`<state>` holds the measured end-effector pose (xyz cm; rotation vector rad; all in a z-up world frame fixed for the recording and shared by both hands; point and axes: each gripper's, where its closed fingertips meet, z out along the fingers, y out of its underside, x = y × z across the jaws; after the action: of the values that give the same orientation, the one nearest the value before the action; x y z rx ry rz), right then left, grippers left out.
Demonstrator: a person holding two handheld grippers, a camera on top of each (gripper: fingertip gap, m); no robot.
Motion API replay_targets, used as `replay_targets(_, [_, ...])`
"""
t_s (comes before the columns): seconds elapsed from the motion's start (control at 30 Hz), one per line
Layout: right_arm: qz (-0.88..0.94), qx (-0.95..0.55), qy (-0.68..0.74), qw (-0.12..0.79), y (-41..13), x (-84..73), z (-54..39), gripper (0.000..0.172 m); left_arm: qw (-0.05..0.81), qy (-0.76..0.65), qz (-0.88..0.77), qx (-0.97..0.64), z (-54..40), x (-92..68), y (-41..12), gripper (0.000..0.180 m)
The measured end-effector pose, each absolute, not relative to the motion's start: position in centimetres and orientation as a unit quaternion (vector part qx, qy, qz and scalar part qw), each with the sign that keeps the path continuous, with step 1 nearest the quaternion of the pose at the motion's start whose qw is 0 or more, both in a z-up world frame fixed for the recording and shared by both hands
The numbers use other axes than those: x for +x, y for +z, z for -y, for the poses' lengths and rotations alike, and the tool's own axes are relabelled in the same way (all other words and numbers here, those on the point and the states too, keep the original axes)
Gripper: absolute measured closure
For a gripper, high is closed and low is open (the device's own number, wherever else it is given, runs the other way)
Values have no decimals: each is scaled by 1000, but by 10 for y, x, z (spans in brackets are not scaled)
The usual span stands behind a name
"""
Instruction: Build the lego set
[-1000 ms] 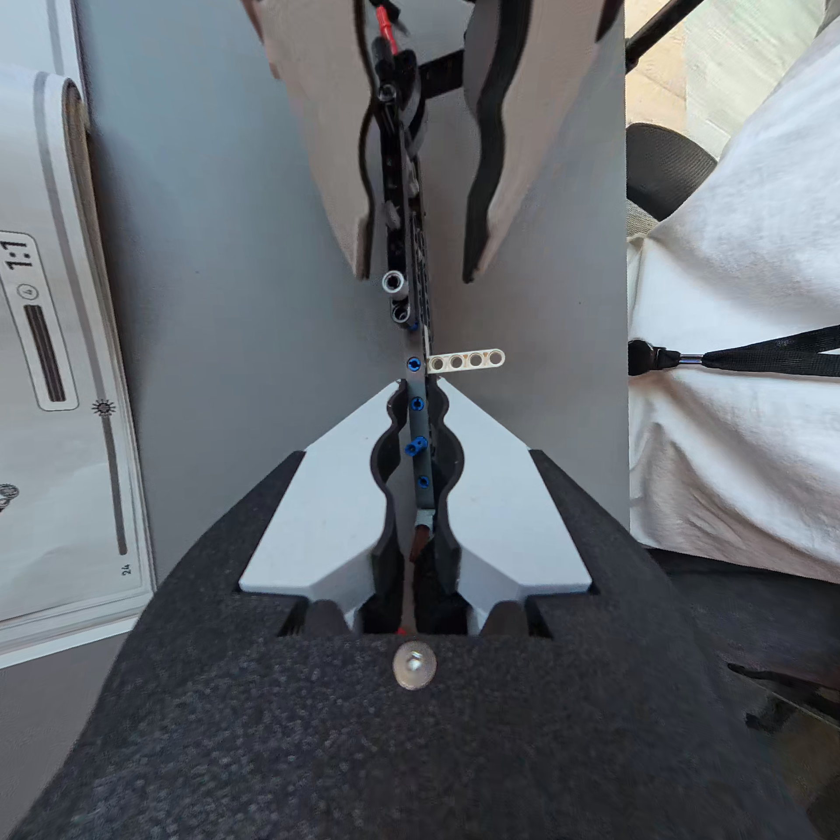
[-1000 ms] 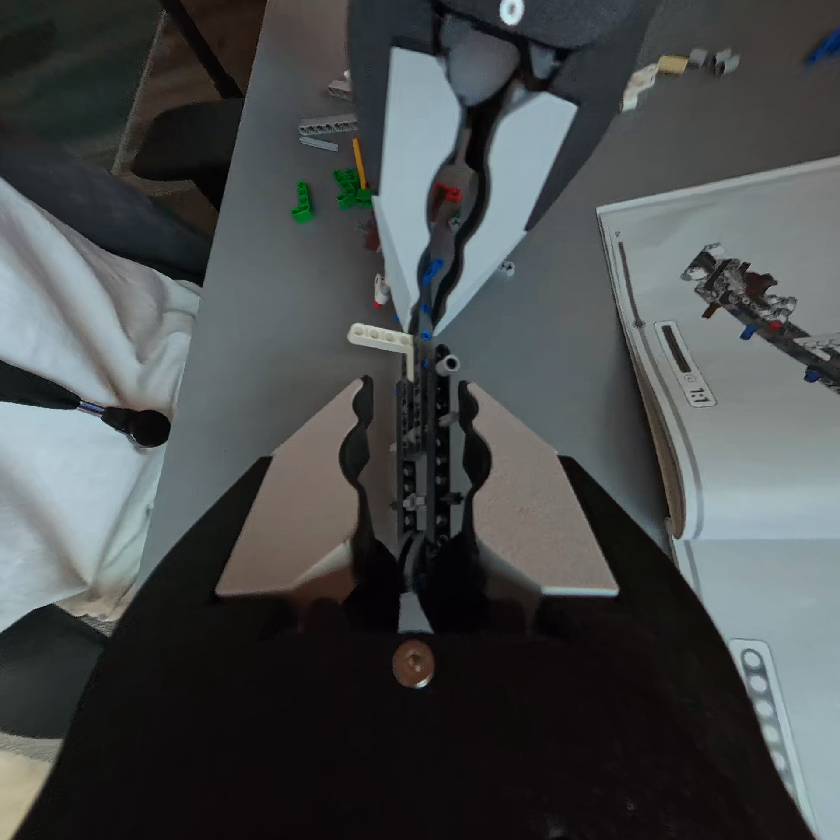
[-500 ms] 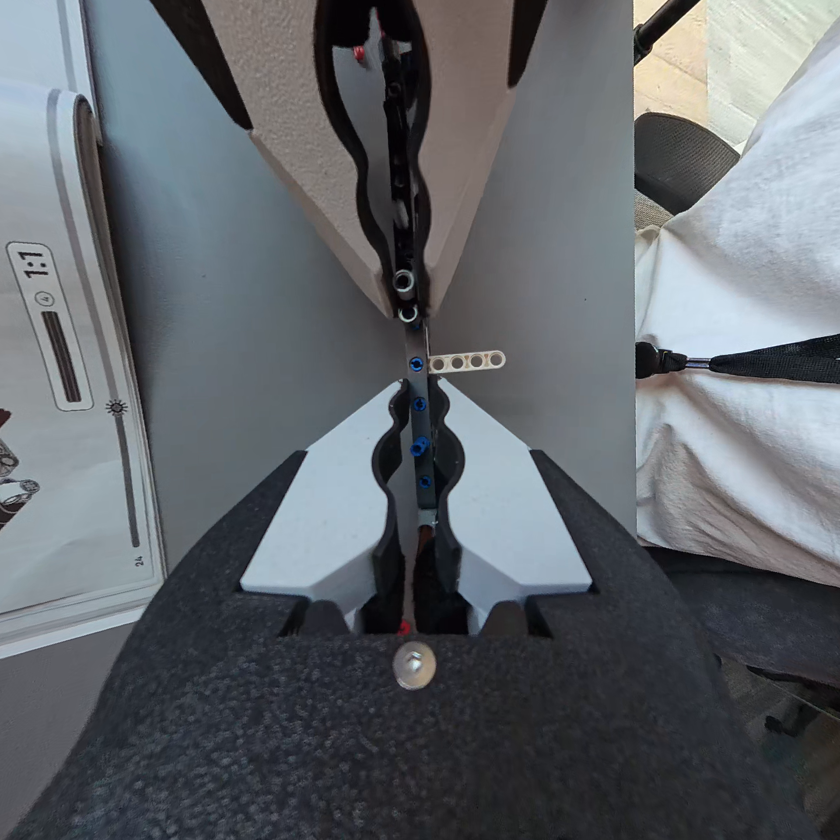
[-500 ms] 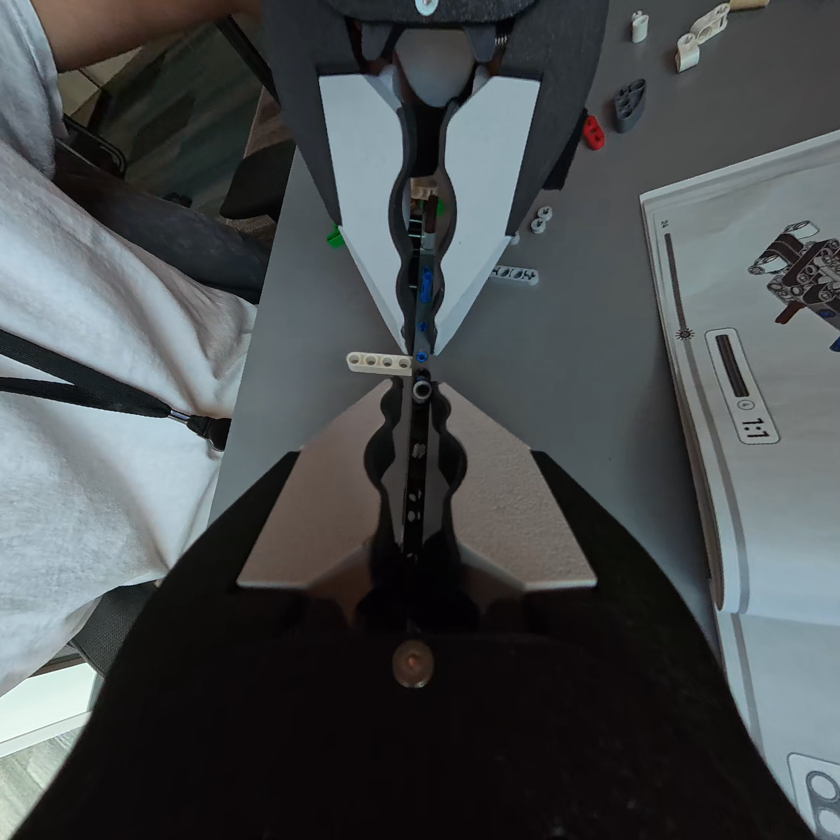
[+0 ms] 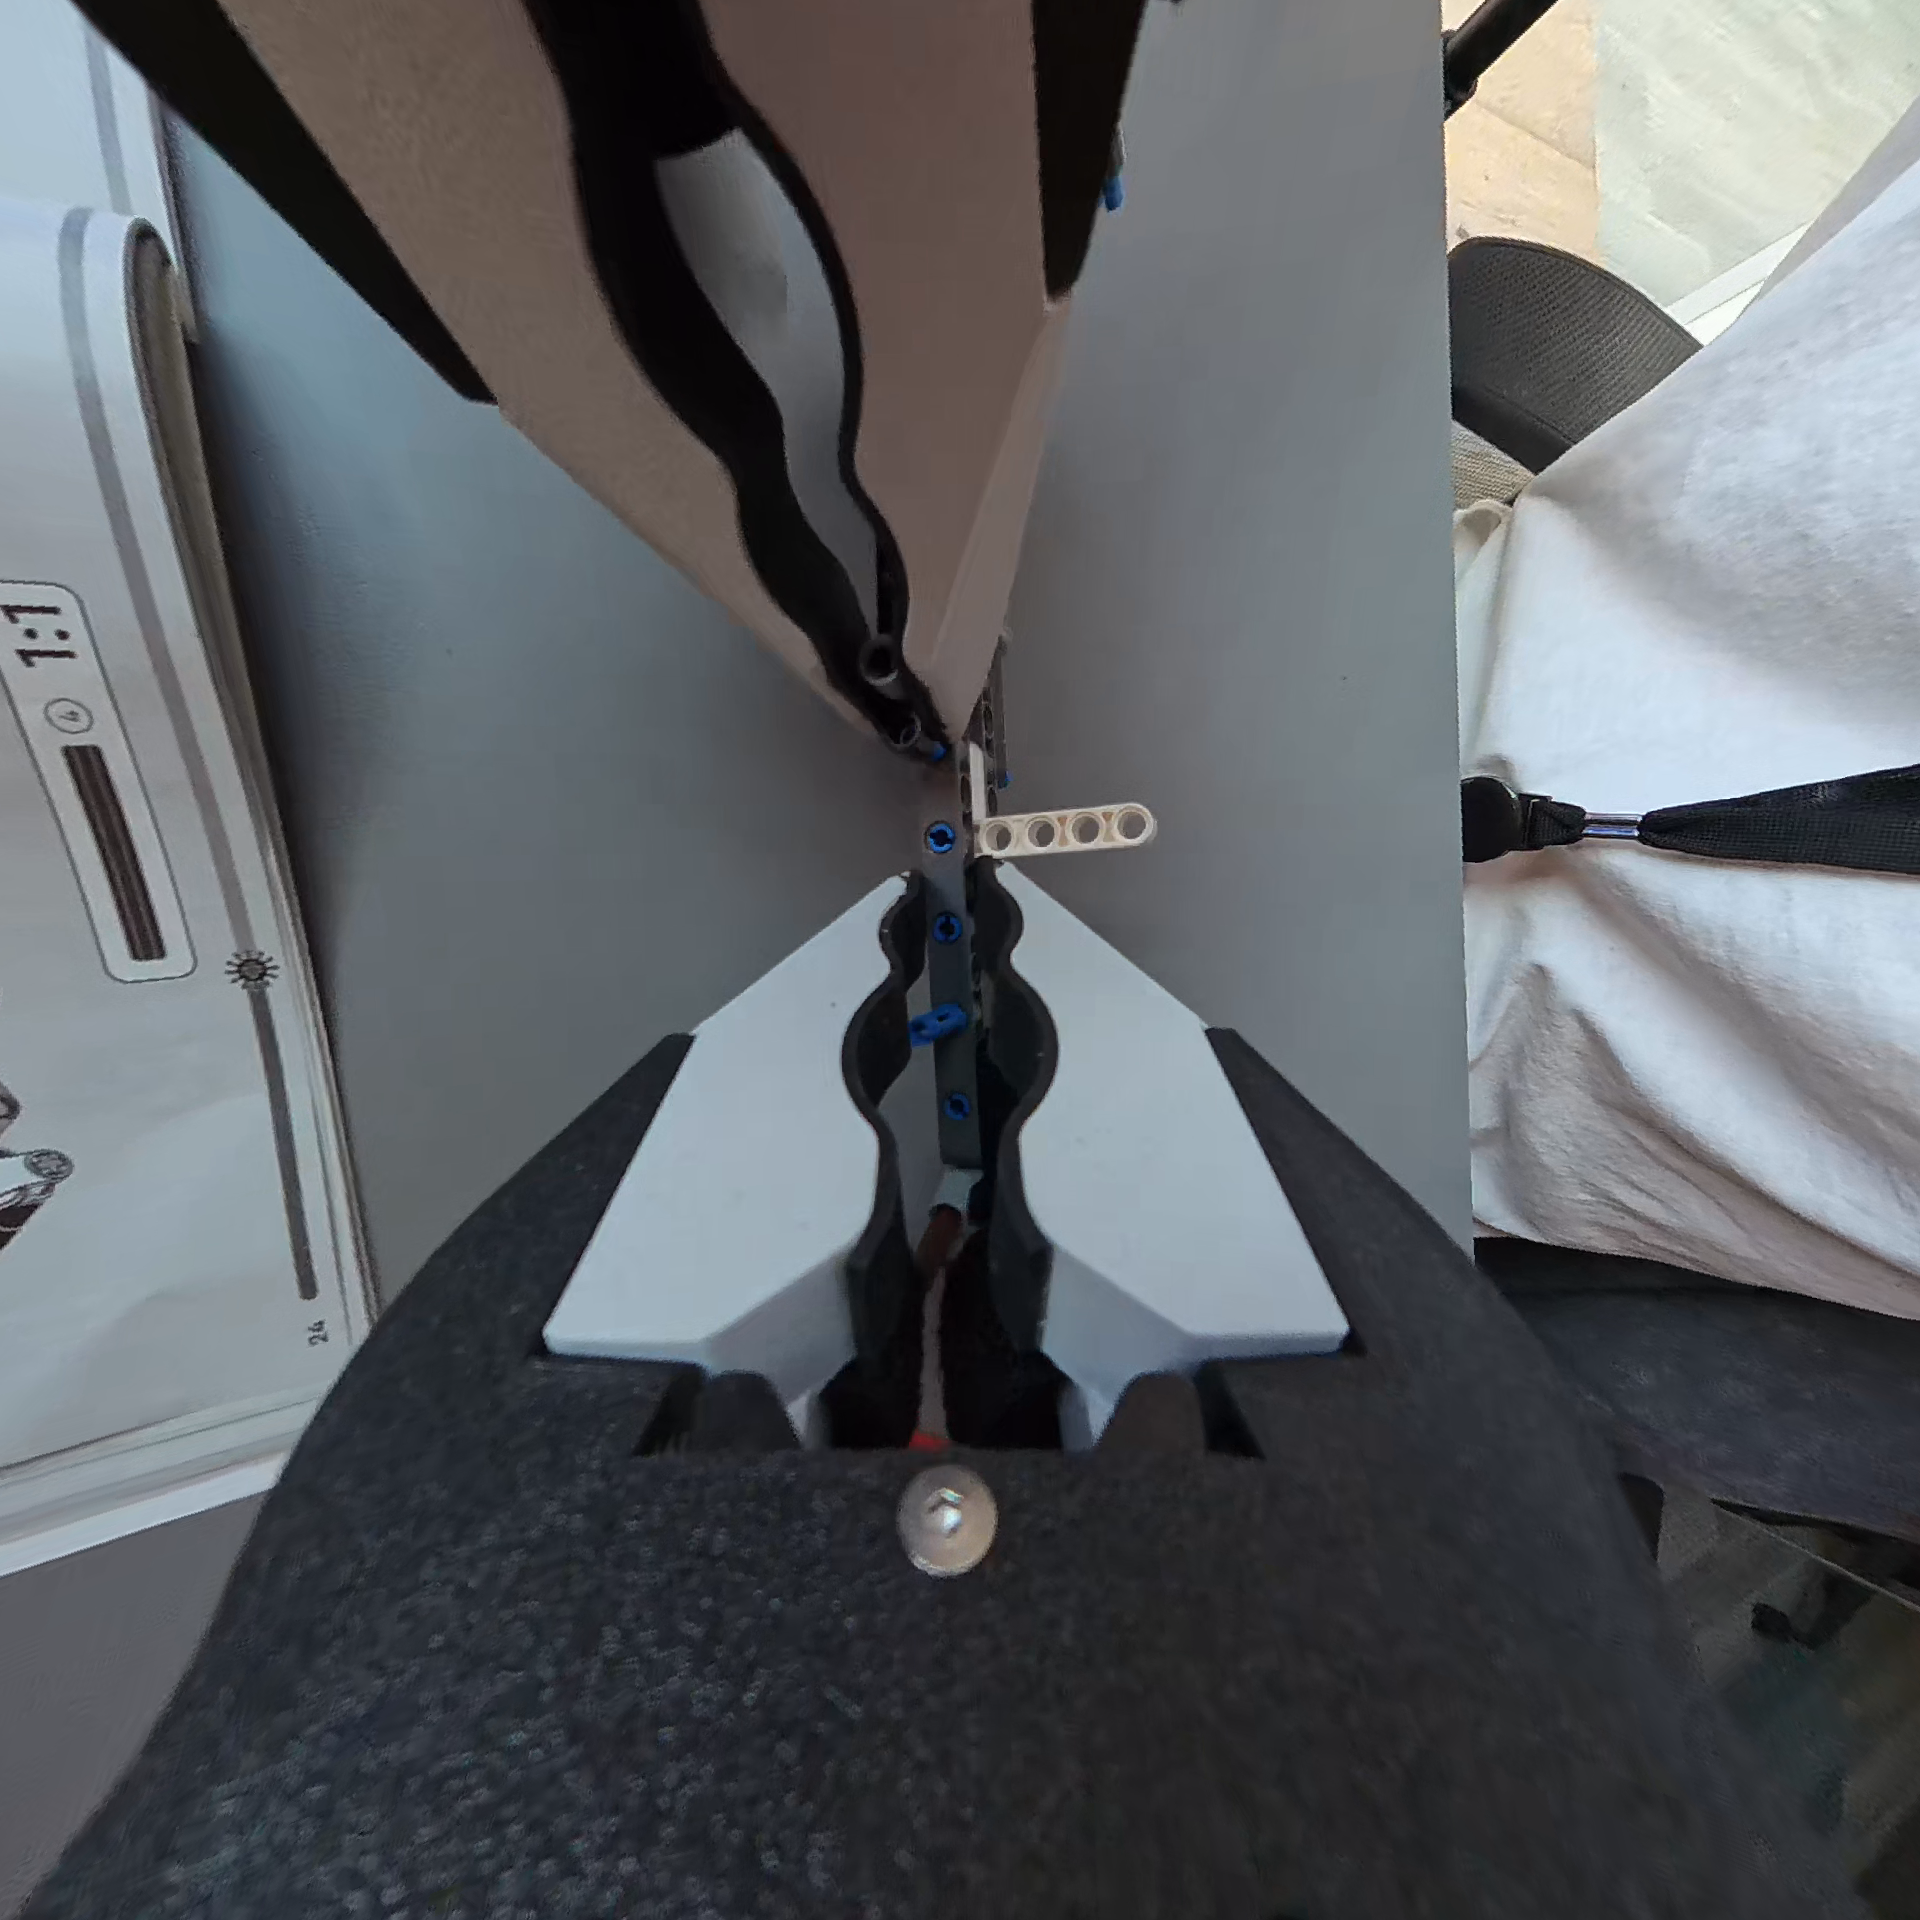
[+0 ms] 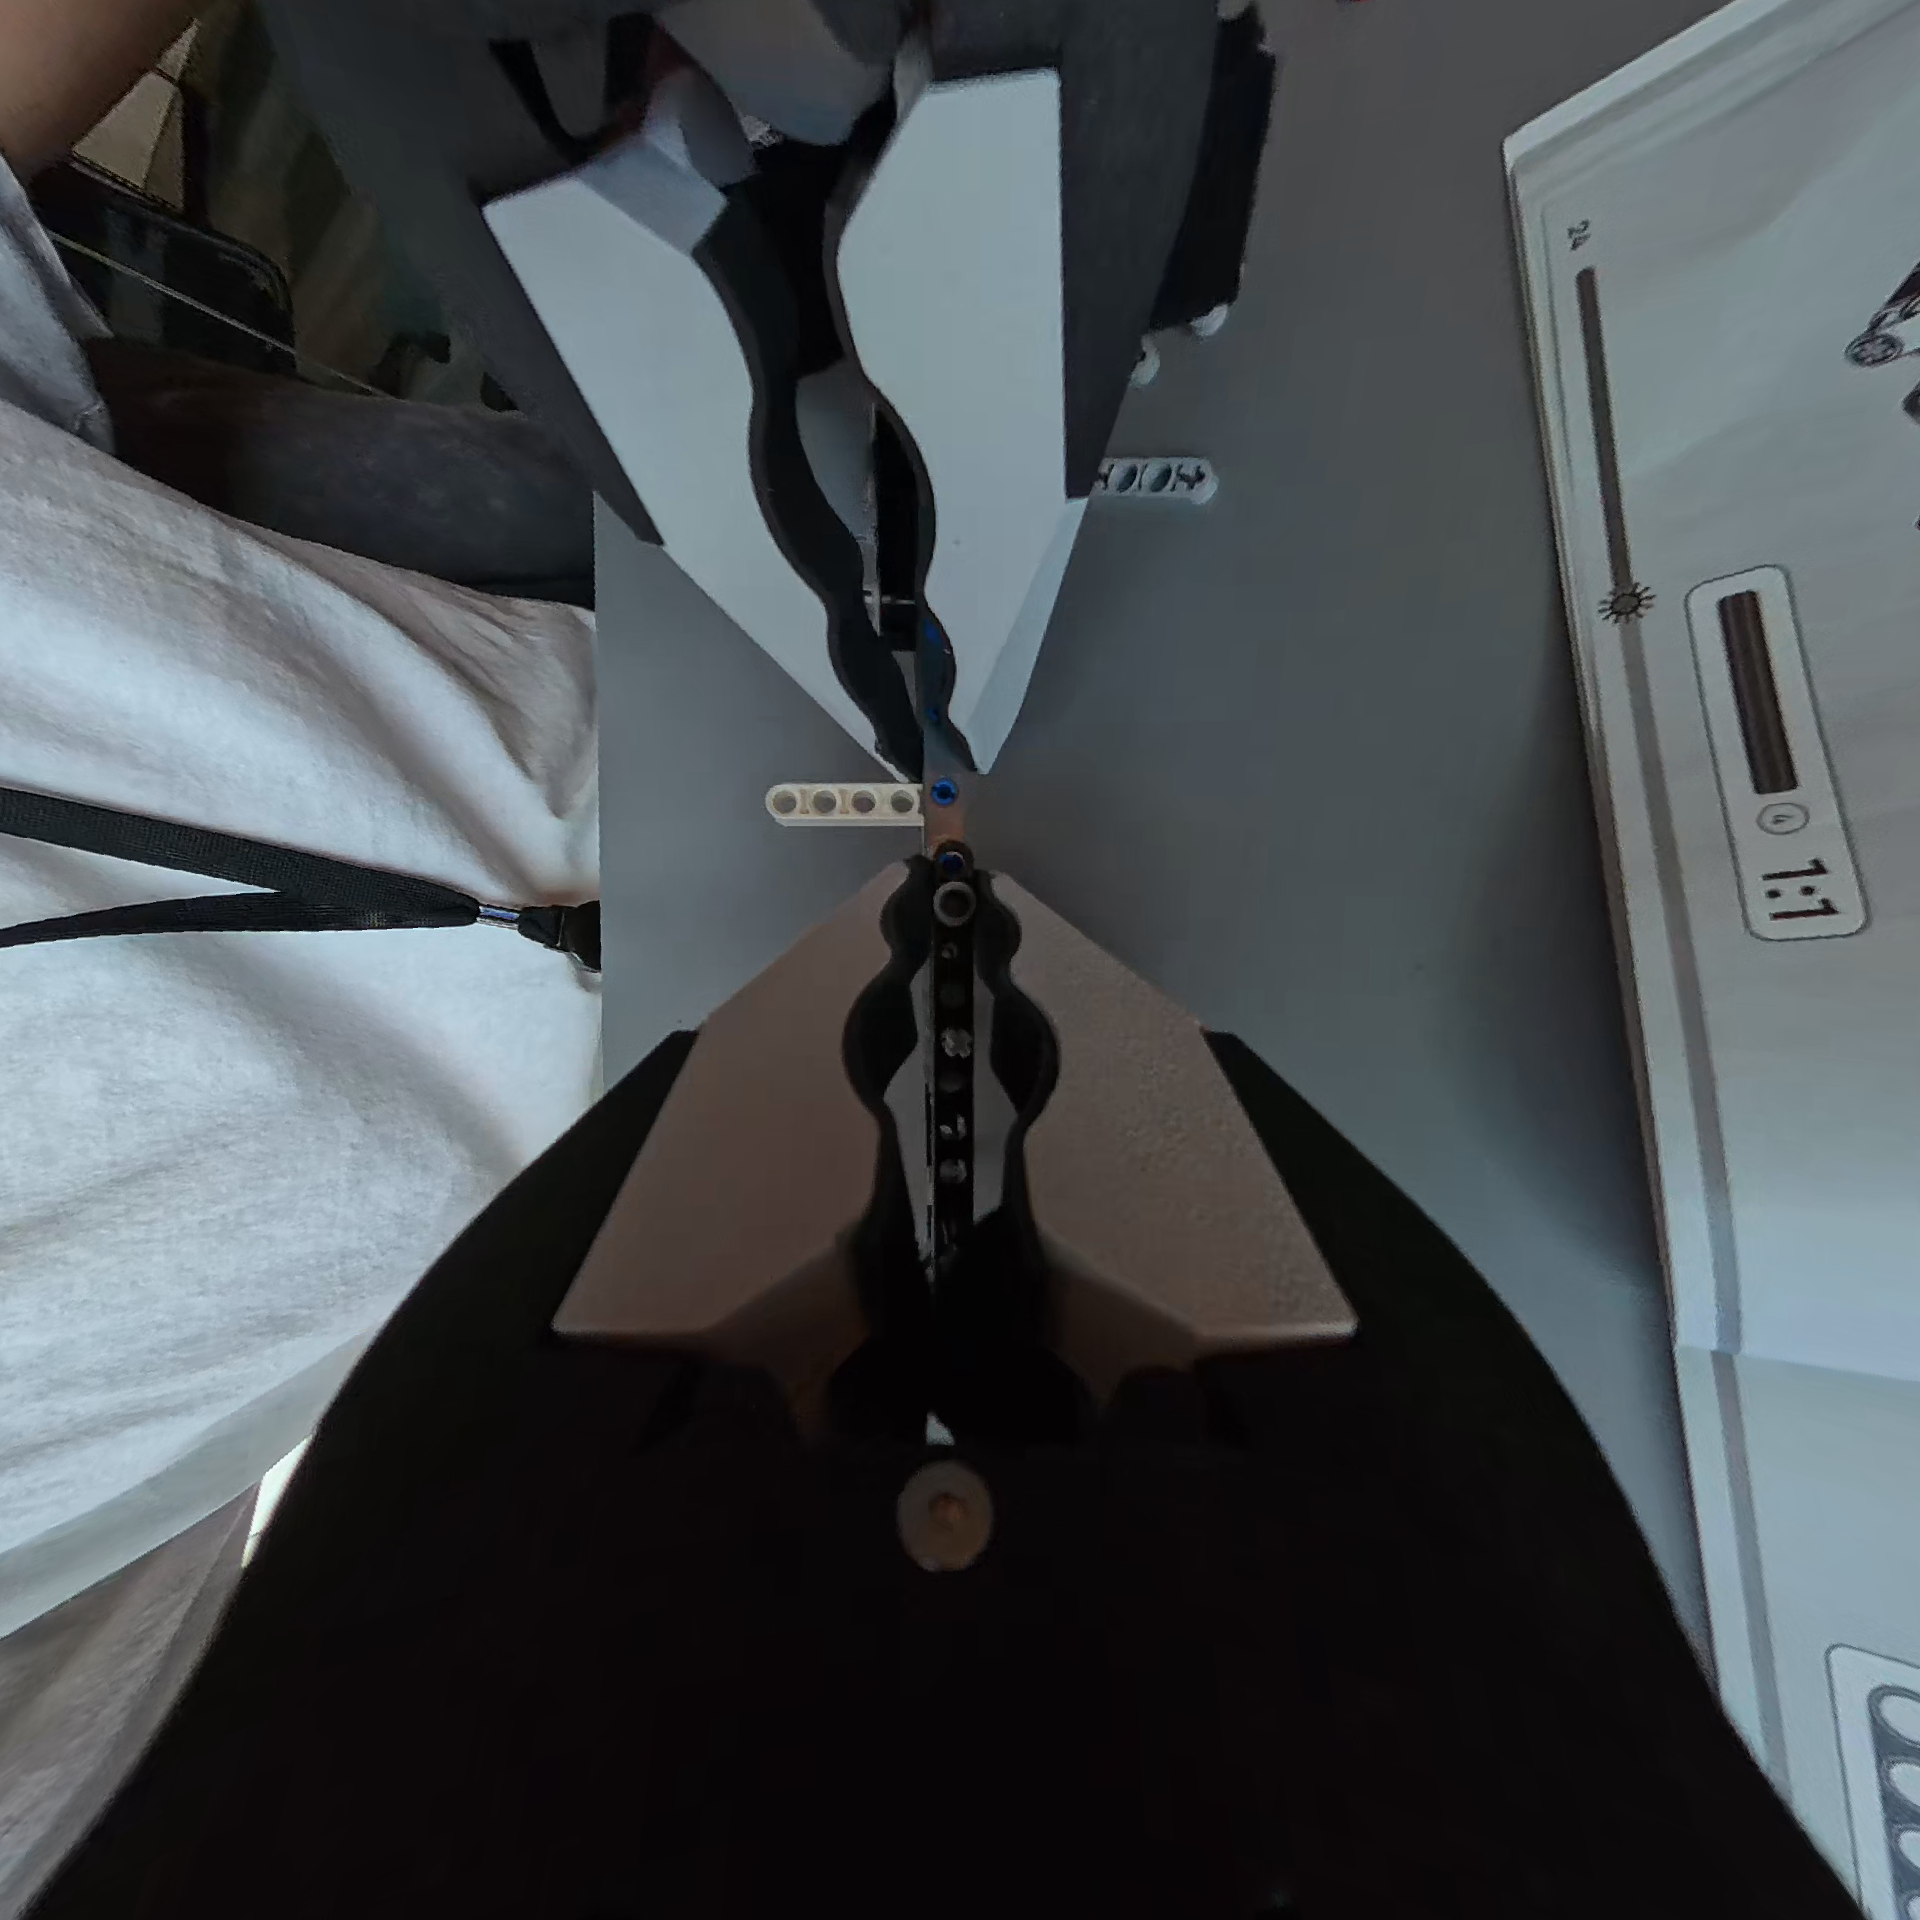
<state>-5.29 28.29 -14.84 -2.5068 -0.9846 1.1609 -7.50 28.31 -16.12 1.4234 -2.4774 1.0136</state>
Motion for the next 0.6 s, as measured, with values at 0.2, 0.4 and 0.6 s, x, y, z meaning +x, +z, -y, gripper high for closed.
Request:
replay_targets(0.2, [326,-844,421,69,-152,-51,-280,166,65,347,810,469,-280,-73,-163,174])
replay_targets(0.4, [325,-824,464,-8,-155,-50,-275,166,76,338,822,452,-276,-74,-166,173])
replay_targets(0.6, [394,-832,344,187,-147,-38,-294,136,119,377,785,477,-284,-73,-168,173])
